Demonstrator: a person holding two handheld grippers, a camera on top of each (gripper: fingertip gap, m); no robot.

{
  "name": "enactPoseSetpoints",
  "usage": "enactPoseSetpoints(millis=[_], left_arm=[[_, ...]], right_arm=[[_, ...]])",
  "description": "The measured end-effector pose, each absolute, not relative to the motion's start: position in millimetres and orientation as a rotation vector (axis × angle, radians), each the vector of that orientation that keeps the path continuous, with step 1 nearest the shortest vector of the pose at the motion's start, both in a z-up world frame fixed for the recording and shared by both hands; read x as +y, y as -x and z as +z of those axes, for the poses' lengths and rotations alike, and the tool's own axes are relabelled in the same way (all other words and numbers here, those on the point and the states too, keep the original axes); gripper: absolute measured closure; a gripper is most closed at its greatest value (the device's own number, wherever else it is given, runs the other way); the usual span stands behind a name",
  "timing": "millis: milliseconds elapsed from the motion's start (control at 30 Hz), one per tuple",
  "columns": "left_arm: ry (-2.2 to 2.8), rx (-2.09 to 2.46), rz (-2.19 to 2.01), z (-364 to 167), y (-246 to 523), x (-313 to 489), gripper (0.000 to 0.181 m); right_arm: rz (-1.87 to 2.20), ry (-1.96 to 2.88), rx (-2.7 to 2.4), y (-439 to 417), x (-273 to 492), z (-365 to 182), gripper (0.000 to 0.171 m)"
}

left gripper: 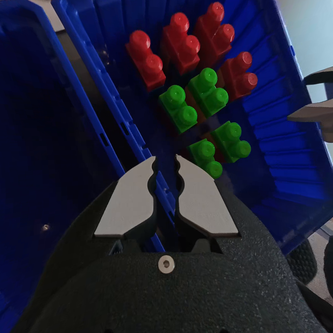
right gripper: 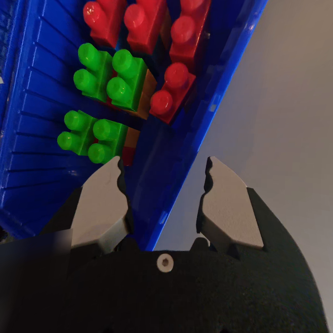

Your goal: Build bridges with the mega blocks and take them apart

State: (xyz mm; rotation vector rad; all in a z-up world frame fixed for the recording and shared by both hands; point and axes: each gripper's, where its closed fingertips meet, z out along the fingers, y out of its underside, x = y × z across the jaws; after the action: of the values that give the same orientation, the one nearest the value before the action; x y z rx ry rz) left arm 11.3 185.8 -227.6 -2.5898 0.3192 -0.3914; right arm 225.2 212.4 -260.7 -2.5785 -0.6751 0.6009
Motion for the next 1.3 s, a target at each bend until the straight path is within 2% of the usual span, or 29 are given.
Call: enactPoseSetpoints(millis=[500, 667, 800, 1000, 1167, 1300], left_arm=[[2.686, 0.140, -0.688, -242.0, -21.6, 185.7, 0.166], [2.703, 0.075, -0.609, -244.0, -4.2, 184.2, 0.172], [2.725, 0.074, -0.486, -234.7, 4.1, 181.8, 0.155], [2.808, 0.059, -0.382, -249.4, 8.6, 179.2, 0.155], [2.819, 0.081, -0.371, -257.4, 5.9, 181.6, 0.162], [2.843, 0.091, -0.315, -259.1, 6.1, 182.9, 0.162]], right_arm=[[0.750, 2.670, -0.614, -222.1, 203.5, -281.7, 0.094], [0.747, 2.659, -0.606, -226.3, 202.5, -281.2, 0.095], [0.731, 2.655, -0.611, -227.6, 203.1, -278.8, 0.096], [0.668, 2.675, -0.641, -227.9, 203.0, -283.4, 0.096], [0.629, 2.689, -0.664, -224.3, 201.8, -290.8, 0.096], [0.519, 2.686, -0.664, -224.6, 208.3, -296.3, 0.107]])
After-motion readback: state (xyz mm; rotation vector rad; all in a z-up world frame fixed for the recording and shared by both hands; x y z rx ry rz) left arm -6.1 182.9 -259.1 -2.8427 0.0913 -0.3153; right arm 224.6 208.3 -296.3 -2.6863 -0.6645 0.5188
